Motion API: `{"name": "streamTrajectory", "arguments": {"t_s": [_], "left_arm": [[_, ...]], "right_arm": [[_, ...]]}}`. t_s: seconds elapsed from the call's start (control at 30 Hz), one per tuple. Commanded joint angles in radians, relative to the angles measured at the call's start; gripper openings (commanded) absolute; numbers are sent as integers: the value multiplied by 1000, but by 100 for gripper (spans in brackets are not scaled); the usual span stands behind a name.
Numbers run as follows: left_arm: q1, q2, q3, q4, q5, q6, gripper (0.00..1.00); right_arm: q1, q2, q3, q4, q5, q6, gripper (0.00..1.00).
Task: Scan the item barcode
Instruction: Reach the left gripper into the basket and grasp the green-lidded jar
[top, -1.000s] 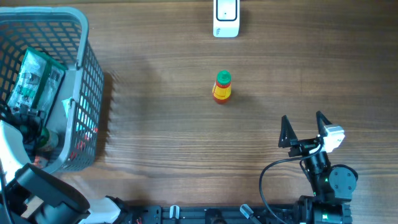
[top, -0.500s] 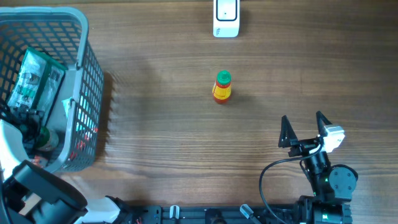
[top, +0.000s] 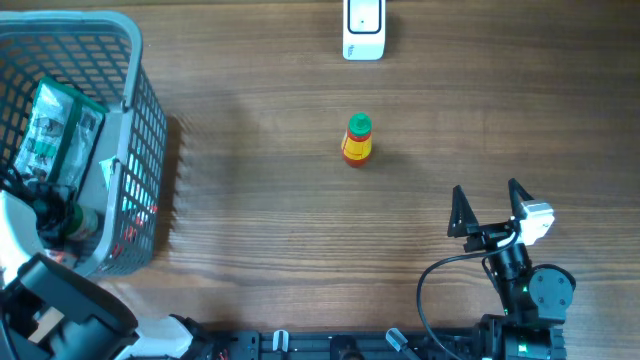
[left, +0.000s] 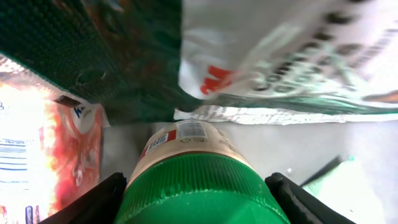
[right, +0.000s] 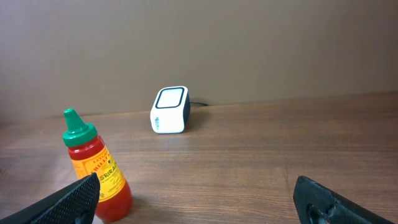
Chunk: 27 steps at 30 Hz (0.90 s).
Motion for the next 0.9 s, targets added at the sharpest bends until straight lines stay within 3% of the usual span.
{"name": "streamTrajectory", "arguments": {"t_s": [0.0,0.23,0.43,0.87], "left_arm": [[1,-93,1,0,16,-6,66],[1,-253,1,-6,31,-7,66],[1,-436,1,107,290,-24,66],[-37,-695,1,468,790,-351,65]], "right_arm": [[-3,-3,-1,2,10,2,100],[-3,-3,-1,2,10,2,100],[-3,-3,-1,2,10,2,100],[-3,-3,-1,2,10,2,100]]}}
